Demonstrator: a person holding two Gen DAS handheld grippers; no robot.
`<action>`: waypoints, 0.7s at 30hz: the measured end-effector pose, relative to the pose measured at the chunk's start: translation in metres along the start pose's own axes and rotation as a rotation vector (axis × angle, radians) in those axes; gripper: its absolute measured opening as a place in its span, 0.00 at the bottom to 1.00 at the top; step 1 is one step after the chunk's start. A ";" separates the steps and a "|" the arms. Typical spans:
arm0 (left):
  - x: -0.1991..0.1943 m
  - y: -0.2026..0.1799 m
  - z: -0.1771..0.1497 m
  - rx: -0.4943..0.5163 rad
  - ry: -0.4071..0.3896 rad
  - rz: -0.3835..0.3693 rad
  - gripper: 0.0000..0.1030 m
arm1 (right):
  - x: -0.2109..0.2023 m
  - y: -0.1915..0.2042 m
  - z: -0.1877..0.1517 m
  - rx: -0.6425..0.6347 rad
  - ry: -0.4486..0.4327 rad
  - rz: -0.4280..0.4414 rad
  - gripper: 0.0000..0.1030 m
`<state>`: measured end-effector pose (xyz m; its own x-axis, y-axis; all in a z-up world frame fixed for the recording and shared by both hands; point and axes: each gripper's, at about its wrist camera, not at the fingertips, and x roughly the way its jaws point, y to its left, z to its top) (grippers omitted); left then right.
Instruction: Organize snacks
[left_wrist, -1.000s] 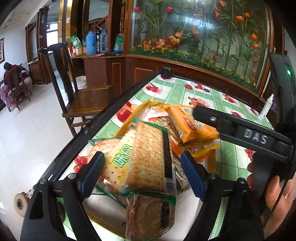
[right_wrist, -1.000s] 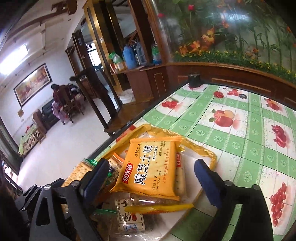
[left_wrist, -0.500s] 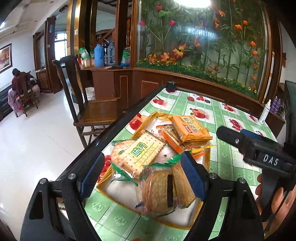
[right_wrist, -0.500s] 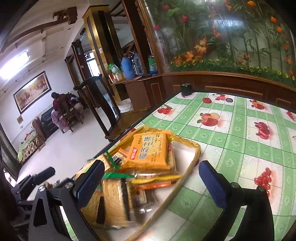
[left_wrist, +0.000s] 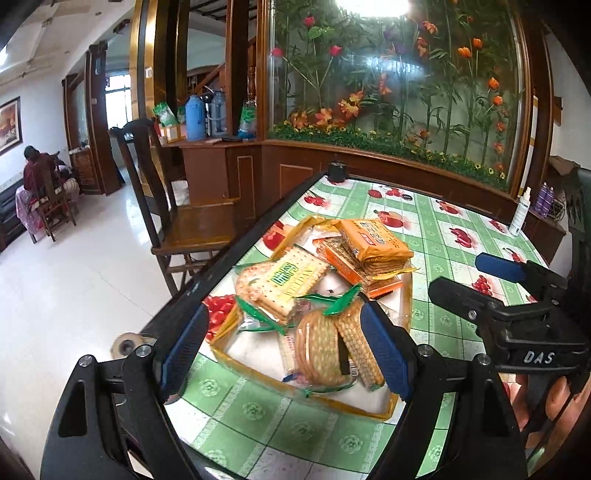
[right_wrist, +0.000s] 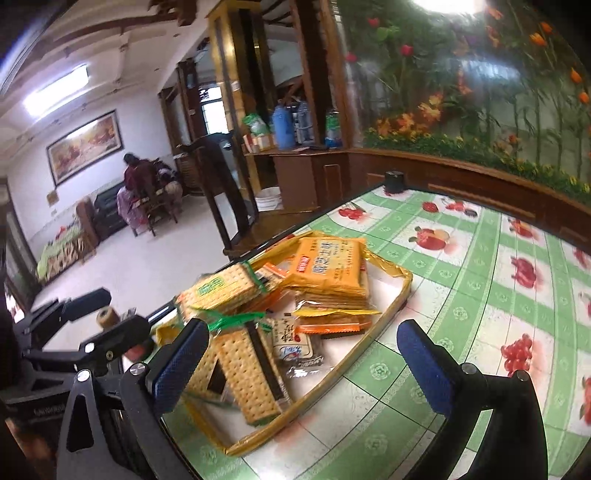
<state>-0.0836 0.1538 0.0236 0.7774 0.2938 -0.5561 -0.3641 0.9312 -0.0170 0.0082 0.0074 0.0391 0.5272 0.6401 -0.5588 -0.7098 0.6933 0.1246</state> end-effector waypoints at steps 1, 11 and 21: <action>-0.003 0.001 -0.001 0.005 -0.008 0.003 0.82 | -0.002 0.003 -0.001 -0.015 0.000 0.007 1.00; -0.038 0.012 -0.006 0.020 -0.106 -0.009 0.82 | -0.018 0.030 -0.006 -0.203 -0.022 0.025 1.00; -0.054 0.016 -0.006 0.005 -0.147 -0.107 0.85 | -0.027 0.036 -0.007 -0.256 -0.042 0.001 1.00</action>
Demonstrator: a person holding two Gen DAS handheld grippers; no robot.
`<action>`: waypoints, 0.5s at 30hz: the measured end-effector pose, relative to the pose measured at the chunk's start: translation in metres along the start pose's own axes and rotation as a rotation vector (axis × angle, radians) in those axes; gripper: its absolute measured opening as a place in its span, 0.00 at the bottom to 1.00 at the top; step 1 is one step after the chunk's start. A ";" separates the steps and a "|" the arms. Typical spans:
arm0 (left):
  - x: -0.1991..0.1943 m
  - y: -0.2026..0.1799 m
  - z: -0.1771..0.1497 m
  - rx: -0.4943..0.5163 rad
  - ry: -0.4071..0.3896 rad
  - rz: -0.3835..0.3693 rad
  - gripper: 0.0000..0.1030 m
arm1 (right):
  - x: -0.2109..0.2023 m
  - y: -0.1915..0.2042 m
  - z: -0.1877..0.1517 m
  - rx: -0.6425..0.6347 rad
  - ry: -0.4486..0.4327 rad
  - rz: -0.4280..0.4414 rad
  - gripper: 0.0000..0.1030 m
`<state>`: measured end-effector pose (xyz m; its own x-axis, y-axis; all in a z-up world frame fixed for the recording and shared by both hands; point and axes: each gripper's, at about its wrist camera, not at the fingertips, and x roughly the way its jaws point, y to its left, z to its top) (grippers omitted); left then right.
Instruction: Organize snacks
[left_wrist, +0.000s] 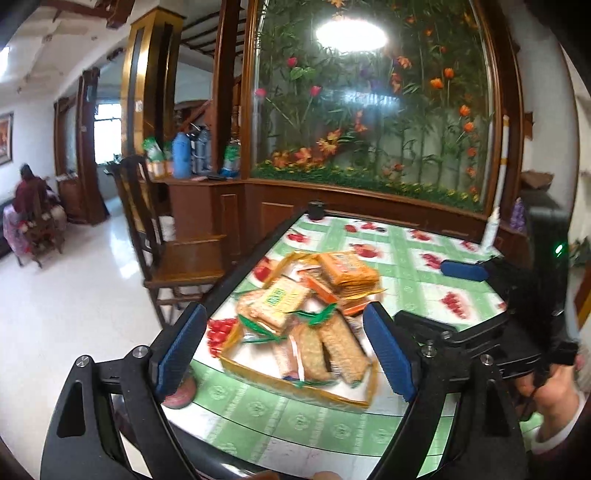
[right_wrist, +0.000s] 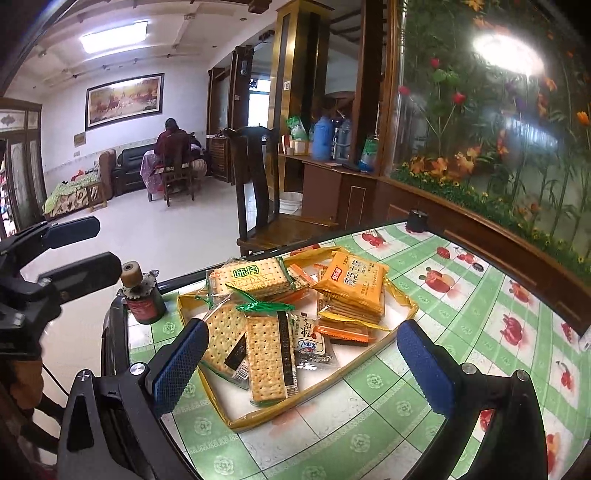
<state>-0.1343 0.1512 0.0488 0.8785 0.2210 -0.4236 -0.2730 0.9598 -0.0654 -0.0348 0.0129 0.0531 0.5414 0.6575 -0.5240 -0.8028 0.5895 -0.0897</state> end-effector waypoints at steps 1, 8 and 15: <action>-0.001 0.001 0.001 -0.011 -0.006 -0.001 0.85 | 0.000 0.001 0.000 -0.007 -0.001 -0.005 1.00; -0.004 0.014 0.004 -0.072 -0.017 -0.026 0.85 | -0.001 0.005 0.001 -0.048 -0.003 -0.025 1.00; -0.009 0.014 0.003 -0.060 -0.041 -0.015 0.85 | 0.004 0.010 0.000 -0.079 0.004 -0.021 1.00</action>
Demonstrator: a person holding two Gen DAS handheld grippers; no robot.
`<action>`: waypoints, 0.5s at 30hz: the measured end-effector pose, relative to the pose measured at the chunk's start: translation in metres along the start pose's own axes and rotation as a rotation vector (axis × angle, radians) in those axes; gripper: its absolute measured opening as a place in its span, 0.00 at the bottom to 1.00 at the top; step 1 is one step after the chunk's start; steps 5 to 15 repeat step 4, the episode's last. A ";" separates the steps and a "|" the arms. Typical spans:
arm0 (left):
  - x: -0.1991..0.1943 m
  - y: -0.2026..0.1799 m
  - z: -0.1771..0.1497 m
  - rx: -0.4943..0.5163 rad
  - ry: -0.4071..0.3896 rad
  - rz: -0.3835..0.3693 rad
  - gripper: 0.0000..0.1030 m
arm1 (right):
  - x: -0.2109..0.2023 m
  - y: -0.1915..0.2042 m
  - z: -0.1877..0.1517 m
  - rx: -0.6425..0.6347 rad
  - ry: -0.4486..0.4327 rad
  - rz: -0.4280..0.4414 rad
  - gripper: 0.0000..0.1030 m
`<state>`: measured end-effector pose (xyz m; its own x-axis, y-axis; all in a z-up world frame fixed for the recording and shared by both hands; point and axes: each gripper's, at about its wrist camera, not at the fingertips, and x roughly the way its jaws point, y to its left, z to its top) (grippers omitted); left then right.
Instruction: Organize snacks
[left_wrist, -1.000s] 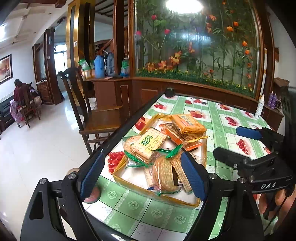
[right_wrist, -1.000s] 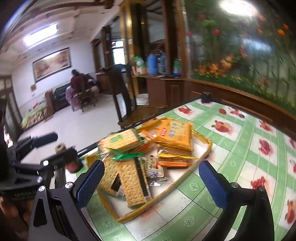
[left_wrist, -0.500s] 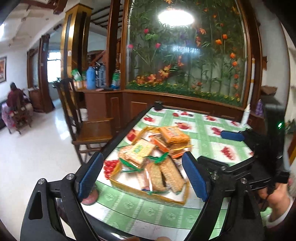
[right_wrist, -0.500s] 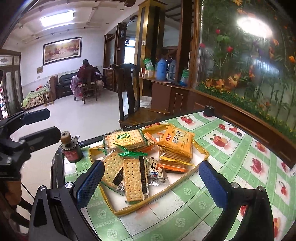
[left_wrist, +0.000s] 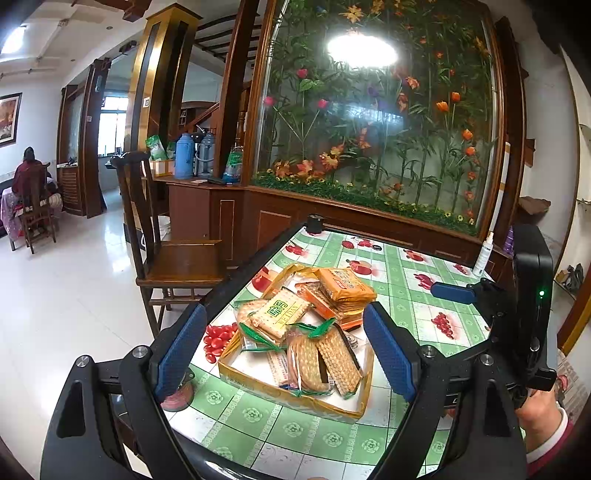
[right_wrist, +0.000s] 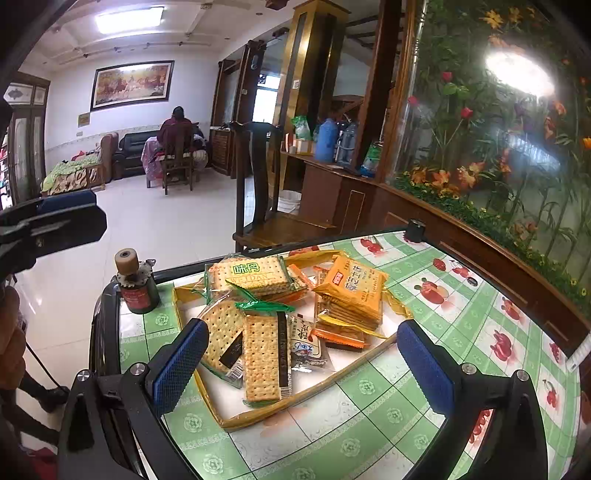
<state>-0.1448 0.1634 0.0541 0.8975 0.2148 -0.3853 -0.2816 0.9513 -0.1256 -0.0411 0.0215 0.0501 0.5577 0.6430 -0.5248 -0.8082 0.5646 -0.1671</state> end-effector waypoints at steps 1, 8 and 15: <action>0.000 0.000 0.000 0.003 0.000 0.002 0.85 | 0.001 0.000 0.000 -0.001 0.001 0.005 1.00; 0.000 0.000 0.000 0.006 0.006 0.000 0.85 | 0.003 0.000 -0.001 -0.005 0.007 0.025 1.00; 0.000 0.000 0.000 0.006 0.006 0.000 0.85 | 0.003 0.000 -0.001 -0.005 0.007 0.025 1.00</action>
